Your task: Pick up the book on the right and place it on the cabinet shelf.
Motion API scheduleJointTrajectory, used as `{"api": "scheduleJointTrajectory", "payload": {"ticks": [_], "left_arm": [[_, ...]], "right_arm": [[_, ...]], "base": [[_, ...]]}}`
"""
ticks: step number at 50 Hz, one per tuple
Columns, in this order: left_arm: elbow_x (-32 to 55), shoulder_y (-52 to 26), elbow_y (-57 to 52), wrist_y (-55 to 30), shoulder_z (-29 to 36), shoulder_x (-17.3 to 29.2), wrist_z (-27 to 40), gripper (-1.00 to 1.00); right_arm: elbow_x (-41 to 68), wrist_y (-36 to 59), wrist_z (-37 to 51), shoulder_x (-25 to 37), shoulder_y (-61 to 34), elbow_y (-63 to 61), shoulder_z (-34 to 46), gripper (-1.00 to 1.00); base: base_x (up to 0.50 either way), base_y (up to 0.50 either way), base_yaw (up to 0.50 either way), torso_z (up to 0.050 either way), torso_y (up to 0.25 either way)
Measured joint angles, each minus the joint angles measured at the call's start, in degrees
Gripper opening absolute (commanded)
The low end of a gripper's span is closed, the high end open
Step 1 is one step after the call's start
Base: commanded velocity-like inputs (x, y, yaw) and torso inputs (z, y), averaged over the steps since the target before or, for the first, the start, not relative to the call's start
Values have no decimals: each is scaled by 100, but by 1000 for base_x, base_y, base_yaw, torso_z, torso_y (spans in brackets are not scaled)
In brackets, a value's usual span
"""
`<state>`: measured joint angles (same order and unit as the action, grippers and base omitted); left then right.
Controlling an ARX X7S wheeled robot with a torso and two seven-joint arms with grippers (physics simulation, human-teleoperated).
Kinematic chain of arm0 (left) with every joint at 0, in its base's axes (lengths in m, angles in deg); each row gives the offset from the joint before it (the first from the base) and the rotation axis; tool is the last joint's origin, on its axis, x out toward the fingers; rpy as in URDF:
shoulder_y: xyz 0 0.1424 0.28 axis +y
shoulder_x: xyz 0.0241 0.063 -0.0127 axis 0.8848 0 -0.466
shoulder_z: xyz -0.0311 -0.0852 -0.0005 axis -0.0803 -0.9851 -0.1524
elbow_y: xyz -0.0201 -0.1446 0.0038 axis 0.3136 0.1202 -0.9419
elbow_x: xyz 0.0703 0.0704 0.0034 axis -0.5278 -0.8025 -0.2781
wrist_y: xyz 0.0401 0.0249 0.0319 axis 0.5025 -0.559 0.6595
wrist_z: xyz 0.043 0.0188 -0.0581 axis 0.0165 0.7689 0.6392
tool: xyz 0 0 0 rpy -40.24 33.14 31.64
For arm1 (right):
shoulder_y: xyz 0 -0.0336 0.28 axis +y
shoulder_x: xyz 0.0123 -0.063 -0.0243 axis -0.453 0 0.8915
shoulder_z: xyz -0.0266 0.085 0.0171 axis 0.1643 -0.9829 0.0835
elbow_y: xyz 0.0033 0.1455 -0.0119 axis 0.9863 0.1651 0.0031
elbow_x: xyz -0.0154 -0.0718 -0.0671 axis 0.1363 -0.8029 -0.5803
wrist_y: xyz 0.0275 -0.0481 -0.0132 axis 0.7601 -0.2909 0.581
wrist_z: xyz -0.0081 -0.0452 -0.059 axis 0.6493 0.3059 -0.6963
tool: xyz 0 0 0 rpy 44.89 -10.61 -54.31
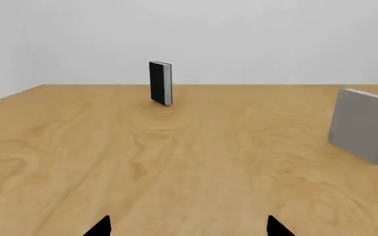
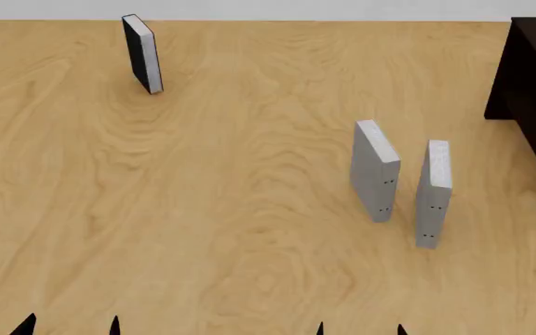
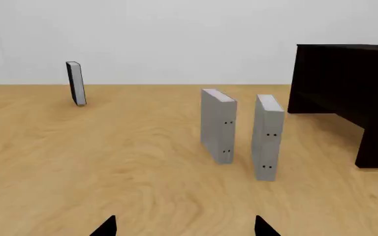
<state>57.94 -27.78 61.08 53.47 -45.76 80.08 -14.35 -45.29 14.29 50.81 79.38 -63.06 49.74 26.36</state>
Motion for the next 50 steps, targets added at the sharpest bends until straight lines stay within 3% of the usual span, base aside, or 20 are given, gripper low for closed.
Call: {"api": "scheduleJointTrajectory", "payload": {"ticks": [13, 33, 50], "left_arm": [[254, 29, -302, 59, 148, 195, 30, 100], [620, -999, -1995, -1449, 241, 512, 318, 100], [608, -1295, -2328, -1639, 445, 717, 429, 100]], "right_arm": [[-88, 164, 299, 176, -47, -398, 204, 100], [-201, 1998, 515, 407, -1162, -2475, 330, 100], [7, 2262, 584, 589, -1422, -2837, 275, 100]], "base": [[0, 0, 0, 29, 0], [0, 0, 0, 50, 0], [479, -129, 0, 42, 0]]}}
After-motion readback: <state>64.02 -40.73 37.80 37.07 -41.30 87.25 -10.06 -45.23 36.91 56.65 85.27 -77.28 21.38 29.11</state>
